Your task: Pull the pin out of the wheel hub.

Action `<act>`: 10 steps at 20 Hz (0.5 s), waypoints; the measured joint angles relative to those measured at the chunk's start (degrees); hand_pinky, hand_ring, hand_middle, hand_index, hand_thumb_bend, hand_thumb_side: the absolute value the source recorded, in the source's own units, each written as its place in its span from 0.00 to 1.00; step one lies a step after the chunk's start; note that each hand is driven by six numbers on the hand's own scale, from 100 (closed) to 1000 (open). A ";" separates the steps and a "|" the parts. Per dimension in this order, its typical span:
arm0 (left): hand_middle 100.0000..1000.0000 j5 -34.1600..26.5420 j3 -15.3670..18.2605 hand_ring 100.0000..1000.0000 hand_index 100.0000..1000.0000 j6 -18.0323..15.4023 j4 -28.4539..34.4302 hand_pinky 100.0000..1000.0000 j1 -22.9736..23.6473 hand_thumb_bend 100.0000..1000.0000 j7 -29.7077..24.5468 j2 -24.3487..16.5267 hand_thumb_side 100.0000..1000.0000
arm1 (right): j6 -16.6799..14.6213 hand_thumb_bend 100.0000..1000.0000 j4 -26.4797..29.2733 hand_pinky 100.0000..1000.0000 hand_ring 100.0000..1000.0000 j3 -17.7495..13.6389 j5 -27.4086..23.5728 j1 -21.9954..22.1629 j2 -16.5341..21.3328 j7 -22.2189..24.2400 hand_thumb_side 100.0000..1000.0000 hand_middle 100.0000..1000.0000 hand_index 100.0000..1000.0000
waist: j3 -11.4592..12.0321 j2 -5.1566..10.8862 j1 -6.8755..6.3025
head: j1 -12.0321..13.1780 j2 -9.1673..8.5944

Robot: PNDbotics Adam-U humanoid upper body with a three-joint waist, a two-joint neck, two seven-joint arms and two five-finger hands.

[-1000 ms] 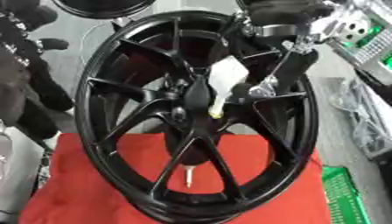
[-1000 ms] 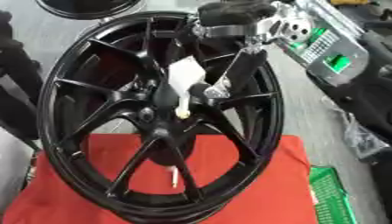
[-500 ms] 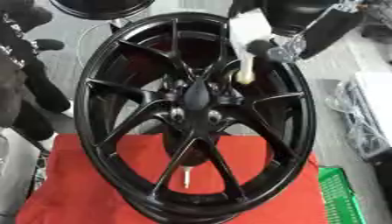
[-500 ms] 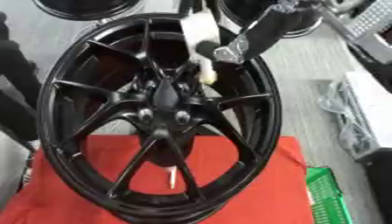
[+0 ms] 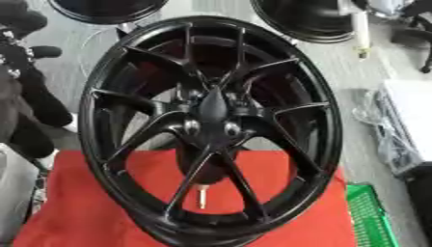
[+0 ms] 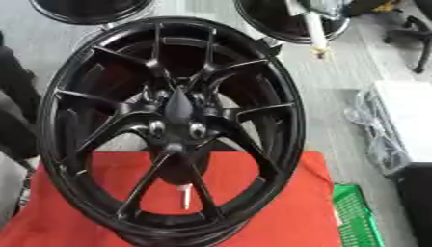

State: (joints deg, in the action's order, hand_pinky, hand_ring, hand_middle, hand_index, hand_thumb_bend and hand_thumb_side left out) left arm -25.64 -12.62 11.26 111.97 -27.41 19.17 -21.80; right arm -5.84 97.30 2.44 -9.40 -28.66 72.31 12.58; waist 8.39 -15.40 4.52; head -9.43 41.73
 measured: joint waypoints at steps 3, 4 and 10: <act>0.56 0.06 0.33 0.78 0.65 -0.16 -0.01 0.58 0.40 0.01 0.31 -0.52 0.67 | -0.22 0.00 -2.92 0.60 0.42 -6.68 -2.32 8.96 2.19 -6.28 0.00 0.15 0.33 | -1.12 0.00 -0.16 | 1.10 0.01; 0.56 0.13 0.46 0.78 0.65 -0.22 -0.01 0.58 0.51 0.01 0.42 -0.63 0.67 | -0.51 0.00 -3.87 0.59 0.42 -8.55 -3.06 11.35 2.34 -7.99 0.00 0.14 0.33 | -1.34 0.00 -0.23 | 1.39 0.01; 0.56 0.42 1.05 0.78 0.64 -0.55 -0.01 0.57 1.10 0.00 1.00 -1.03 0.67 | -2.79 0.00 -12.65 0.57 0.41 -21.99 -5.08 28.64 -2.50 -18.11 0.00 0.14 0.33 | -3.03 -0.34 -1.07 | 3.74 0.00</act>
State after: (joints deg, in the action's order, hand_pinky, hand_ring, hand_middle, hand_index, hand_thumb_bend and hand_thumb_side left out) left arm -25.22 -11.58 10.71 111.96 -26.31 20.17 -22.83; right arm -8.63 84.65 -19.55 -14.48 -0.03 69.81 -5.53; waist 5.36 -15.74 3.45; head -5.69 41.72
